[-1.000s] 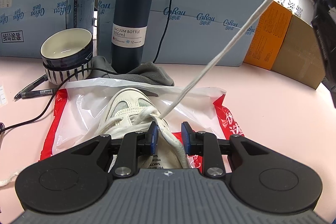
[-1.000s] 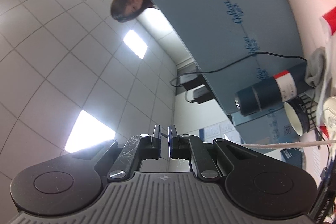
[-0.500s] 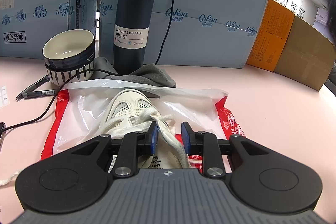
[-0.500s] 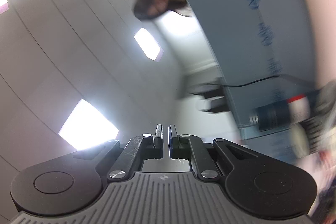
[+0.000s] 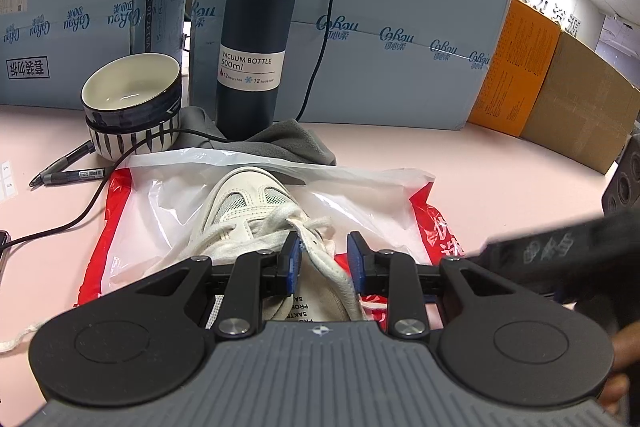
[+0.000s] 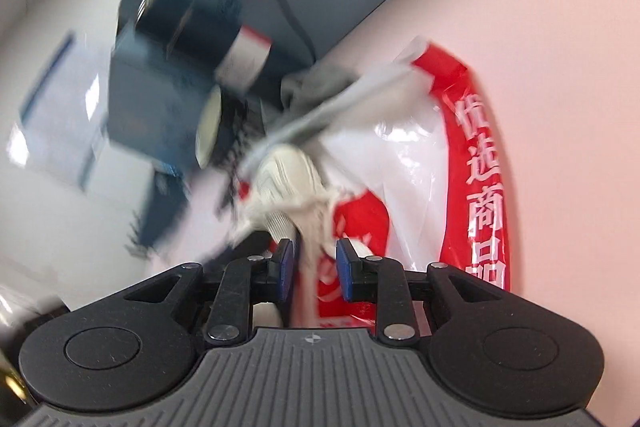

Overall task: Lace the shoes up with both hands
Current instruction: 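Pull the lace up with the right gripper while the left gripper holds it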

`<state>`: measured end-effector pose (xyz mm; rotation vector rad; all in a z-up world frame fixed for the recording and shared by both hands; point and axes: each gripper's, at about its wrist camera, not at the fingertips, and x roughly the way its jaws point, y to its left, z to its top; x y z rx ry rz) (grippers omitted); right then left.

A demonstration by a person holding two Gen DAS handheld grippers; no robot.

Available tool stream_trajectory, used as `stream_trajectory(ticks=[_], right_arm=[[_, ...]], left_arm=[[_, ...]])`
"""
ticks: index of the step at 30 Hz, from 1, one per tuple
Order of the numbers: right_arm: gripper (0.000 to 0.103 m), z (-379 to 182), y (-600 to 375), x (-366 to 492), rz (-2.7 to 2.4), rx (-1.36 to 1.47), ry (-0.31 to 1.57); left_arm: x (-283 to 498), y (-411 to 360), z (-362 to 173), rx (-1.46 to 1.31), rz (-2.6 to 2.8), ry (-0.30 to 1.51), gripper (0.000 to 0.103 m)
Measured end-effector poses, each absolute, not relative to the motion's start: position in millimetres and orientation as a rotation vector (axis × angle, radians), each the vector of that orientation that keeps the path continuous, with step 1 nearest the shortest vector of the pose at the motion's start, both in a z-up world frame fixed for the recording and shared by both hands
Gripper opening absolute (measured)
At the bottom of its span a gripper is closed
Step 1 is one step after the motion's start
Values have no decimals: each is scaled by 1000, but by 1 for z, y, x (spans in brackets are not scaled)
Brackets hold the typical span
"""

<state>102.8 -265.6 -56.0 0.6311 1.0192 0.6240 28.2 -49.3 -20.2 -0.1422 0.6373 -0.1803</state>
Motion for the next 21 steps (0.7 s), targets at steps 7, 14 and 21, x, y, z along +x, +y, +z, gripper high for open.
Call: stream_trajectory(ticks=[7,14,21], right_arm=[[23,-58,-241,97,603,304,970],[20,-61,-239,97,594,231,929],[6,-81,-293,107,609,865,955]], left_arm=[[29,-49,-20,-145,-183,640,24],[29,-50,-20,-142,-184,641,24],[29,-49,-21,-142,-184,634,23]])
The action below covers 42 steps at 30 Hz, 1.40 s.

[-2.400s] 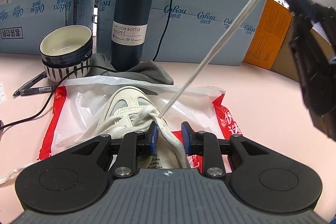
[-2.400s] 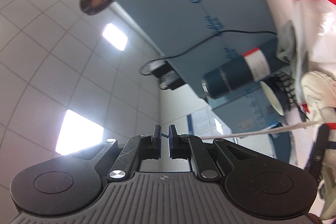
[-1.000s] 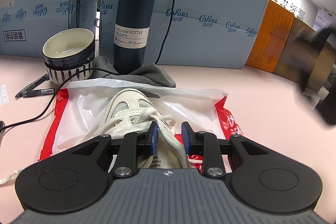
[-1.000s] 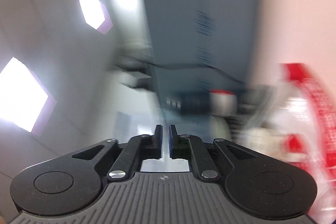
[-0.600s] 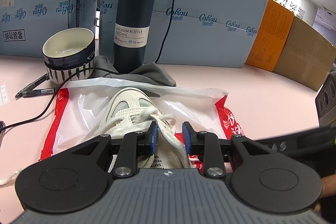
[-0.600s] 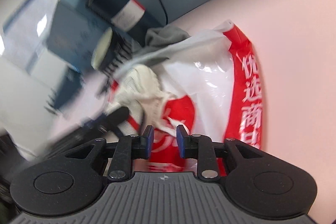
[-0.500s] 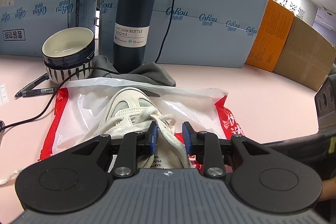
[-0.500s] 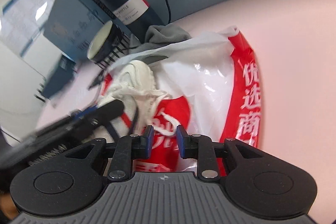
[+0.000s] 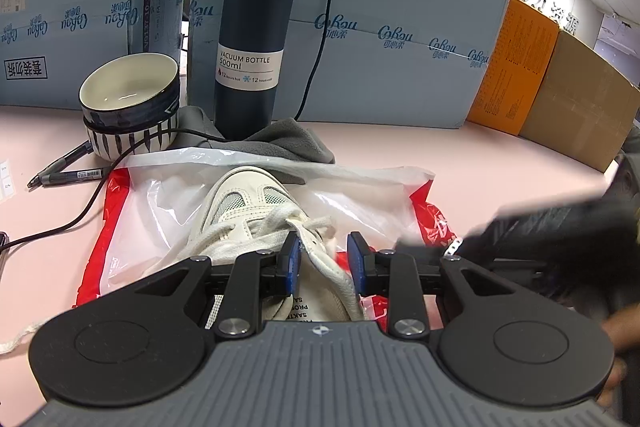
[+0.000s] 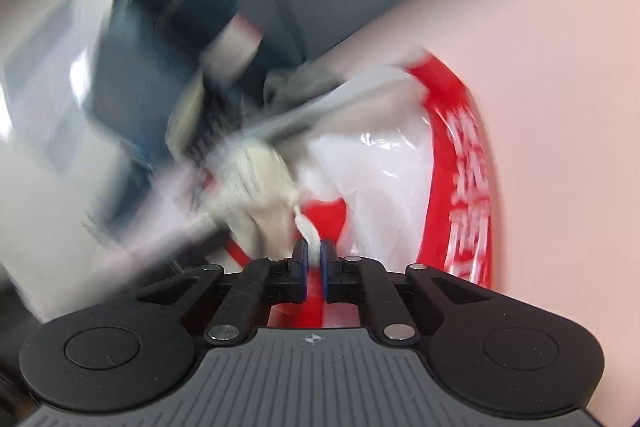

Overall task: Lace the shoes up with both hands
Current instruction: 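Pull the lace up with the right gripper while the left gripper holds it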

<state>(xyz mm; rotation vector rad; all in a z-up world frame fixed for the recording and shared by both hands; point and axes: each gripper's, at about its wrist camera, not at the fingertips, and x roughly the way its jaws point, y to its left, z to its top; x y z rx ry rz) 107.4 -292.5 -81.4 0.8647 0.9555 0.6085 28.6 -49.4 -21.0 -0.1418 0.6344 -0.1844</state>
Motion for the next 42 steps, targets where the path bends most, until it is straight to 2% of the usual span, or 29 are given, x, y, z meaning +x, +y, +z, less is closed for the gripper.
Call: stream_trajectory(ticks=[2,5,10,19,26,34,42], right_arm=[[6,-89,-315,104,619,1153,911],[6,-85,-335,98,672,1418,801],[6,-61,-350,91,765,1645,614],[6,-29,-366,83,801,1774,444],[6,-25,-371,80,810,1860,361],[6,-11,-384,80,807,1866,297],[6,6,-410,78,791,1848,191]], left_arm=[[28,-49,-21,-145,-186,629,22],[28,-48,-21,-152,-184,624,21],[28,-48,-21,-154,-180,618,19],[28,-50,-21,-136,-176,615,19],[26,-51,-21,-134,-171,605,18],[24,-50,-21,-126,-160,585,13],[24,-52,-21,-111,-151,577,13]])
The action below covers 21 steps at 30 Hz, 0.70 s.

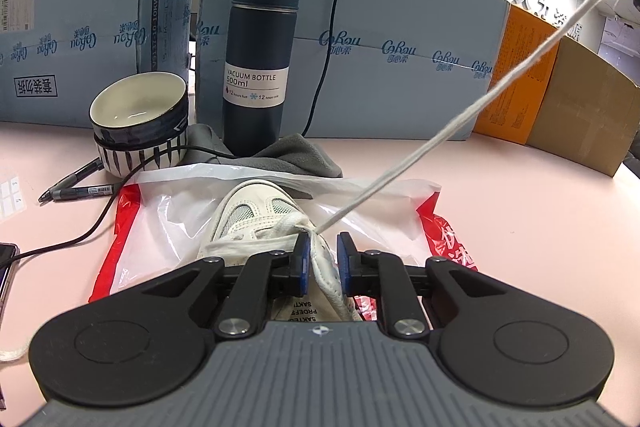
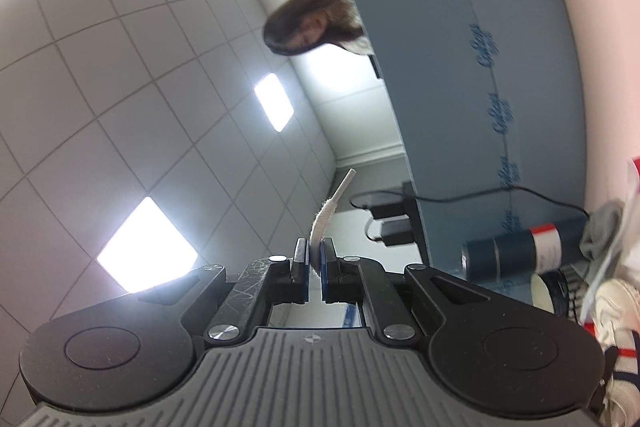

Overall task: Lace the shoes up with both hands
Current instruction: 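Pull the lace up with the right gripper while the left gripper holds it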

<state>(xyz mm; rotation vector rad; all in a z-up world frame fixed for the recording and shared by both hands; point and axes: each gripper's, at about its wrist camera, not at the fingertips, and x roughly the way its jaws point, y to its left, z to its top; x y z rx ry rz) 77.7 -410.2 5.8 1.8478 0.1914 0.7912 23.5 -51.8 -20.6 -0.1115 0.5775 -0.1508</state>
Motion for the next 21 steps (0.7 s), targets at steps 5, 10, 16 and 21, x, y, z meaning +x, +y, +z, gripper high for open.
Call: stream_trajectory(ticks=[5,10,16,21], right_arm=[[6,9,-422,76,764,1846,157],[6,10,-434,72,744,1849,120],[6,13,-449,69,719,1843,78],[6,10,-458,66,690,1855,54]], left_arm=[[24,-52,-21,-110,-146,579,12],[24,-52,-21,-109,-143,578,13],[24,-53,-21,-109,-143,579,13],[24,-52,-21,-110,-146,580,13]])
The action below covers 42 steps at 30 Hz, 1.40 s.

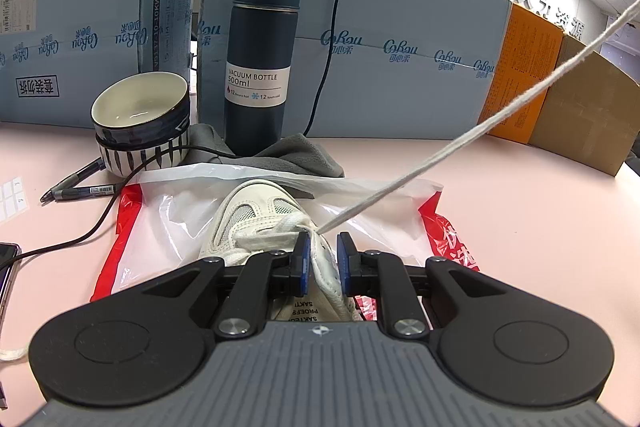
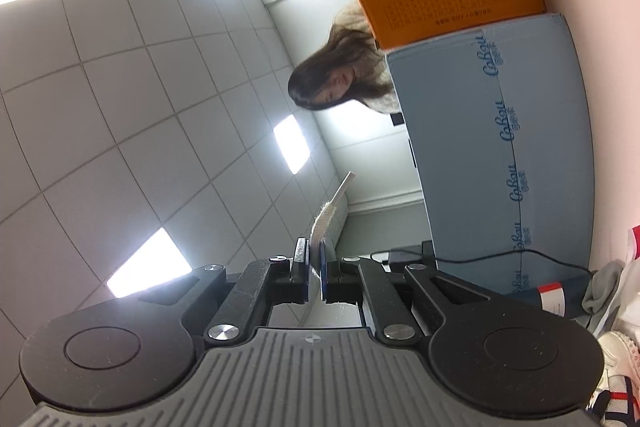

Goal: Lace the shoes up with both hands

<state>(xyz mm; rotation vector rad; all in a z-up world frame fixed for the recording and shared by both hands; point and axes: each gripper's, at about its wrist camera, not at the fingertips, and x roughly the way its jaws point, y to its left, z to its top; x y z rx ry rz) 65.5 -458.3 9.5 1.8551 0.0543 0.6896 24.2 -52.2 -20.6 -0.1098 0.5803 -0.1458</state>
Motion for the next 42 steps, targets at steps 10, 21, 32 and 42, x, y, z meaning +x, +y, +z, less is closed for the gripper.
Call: stream_trajectory(ticks=[10,21,32,42], right_arm=[[9,21,-475,58,555,1692,85],[86,76,-440,59,406,1087,288],[95,18,-296,93,684,969,708],[98,-21,-220,104,842,1031,943]], left_arm=[[25,-49,-19,-128,-153,594,16],[-1,-32,-6,-133,-171,507,42],[-15,-20,-16,14,-219,596,44],[-6,13,-15,-131,-145,609,44]])
